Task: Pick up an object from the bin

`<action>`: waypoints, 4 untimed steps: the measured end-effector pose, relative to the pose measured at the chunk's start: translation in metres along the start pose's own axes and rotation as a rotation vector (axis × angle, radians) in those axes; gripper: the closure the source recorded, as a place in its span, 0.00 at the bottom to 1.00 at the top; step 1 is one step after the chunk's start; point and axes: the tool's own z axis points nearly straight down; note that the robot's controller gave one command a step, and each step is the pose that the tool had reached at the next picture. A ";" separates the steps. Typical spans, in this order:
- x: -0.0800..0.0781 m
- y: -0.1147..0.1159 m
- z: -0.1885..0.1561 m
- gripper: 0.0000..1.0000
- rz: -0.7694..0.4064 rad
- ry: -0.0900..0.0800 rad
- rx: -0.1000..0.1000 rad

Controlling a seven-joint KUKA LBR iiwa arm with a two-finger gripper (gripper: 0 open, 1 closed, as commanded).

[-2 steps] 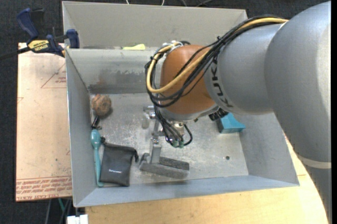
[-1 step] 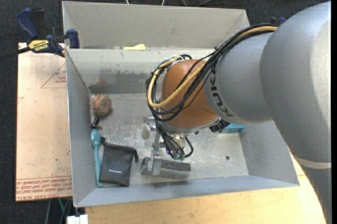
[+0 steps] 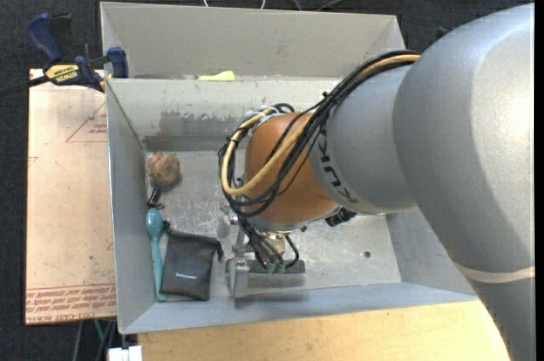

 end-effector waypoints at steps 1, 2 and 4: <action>-0.007 -0.015 0.001 0.00 -0.041 -0.003 -0.002; -0.006 -0.016 0.005 0.00 0.199 0.002 -0.004; -0.015 -0.030 0.004 0.00 -0.039 -0.022 -0.014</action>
Offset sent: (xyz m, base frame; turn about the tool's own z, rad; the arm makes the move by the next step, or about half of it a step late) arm 0.0037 -0.0176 -0.0126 0.3271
